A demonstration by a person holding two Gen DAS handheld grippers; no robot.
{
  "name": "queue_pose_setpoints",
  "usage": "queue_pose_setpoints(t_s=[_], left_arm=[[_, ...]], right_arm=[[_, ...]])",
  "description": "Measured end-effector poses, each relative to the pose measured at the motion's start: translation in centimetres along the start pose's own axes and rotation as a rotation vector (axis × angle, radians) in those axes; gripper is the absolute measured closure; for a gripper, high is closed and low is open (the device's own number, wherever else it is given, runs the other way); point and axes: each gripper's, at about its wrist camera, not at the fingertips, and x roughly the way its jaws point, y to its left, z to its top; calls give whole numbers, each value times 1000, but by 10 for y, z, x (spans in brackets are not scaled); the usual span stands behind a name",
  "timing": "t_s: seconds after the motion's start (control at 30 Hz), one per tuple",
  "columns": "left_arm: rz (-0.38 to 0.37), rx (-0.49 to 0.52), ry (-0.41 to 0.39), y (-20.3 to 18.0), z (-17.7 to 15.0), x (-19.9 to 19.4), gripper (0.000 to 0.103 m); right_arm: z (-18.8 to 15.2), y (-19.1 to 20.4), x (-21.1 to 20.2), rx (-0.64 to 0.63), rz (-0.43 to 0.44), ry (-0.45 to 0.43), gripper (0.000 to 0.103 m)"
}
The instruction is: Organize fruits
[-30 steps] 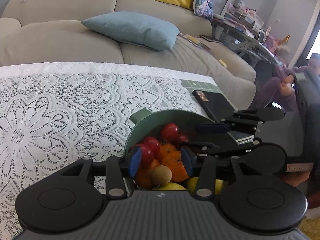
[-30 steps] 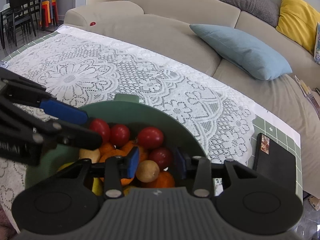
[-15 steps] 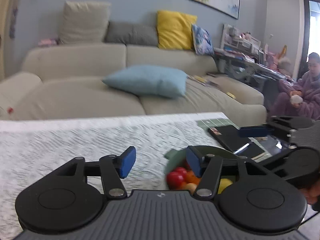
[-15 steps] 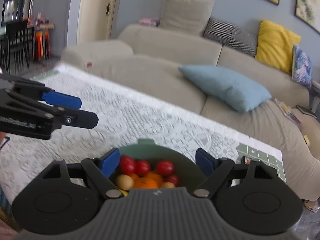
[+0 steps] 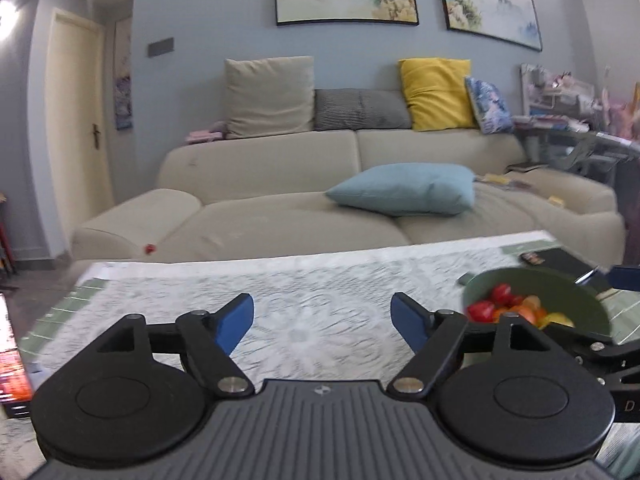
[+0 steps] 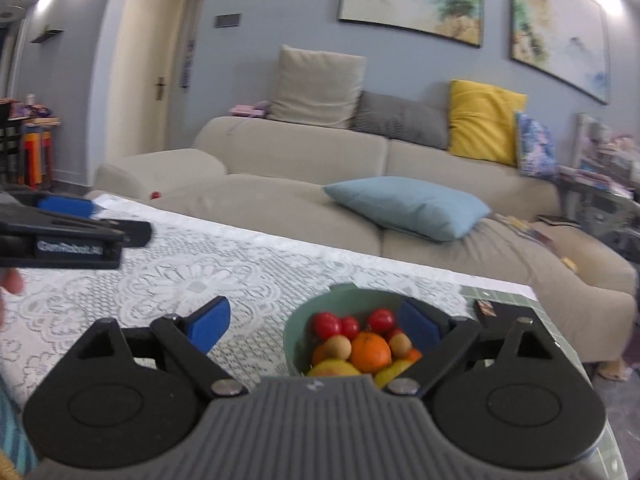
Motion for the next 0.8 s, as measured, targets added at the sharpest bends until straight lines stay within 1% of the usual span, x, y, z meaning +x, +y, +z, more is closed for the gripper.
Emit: queue_pose_setpoints(t_s=[0.1,0.17,0.27,0.4,0.53,0.8], left_arm=[[1,-7,15,5,-10,-6,9],[3,-10,22,9,-17,-9,9],[18,-13,49,15,-28,-10,9],[-2,-43,70,21,-37,-12,9],[-20,-31,97,20,-44,-14,9],[-7,-23,124,21,-52,-16,9]], right_arm=[[-16,10,1,26,-25,51,14],[-22,12,-1,49,-38,68,14],[-27,16,-4,80,-49,75,14],[-29,21,-3,105,-42,105,14],[-32,30,-10,104,-47,106,14],[-30,37,-16,101,-52,93,12]])
